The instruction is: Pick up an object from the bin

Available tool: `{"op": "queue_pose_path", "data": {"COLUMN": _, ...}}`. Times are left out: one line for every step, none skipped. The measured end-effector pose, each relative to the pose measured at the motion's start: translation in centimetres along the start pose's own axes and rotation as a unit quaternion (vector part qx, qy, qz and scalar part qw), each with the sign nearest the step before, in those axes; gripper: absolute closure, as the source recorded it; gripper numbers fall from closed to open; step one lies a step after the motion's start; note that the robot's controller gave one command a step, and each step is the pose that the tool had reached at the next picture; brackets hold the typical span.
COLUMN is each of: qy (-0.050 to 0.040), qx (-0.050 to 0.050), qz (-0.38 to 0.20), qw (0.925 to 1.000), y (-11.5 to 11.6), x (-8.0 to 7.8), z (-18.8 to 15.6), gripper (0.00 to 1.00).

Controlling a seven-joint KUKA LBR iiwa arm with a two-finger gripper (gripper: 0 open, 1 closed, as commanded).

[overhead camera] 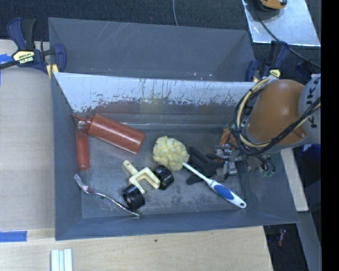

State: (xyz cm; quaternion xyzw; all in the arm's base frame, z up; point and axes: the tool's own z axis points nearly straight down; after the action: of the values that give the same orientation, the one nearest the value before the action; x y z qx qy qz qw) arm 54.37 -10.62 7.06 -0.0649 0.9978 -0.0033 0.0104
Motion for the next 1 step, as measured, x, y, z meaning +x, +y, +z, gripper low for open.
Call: {"op": "queue_pose_path", "data": {"qy": -0.0030, "qx": 0.000, "qz": -0.027, "qw": 0.9996, "y": 6.33, "x": 1.84, "z": -0.26, "gripper": 1.00}}
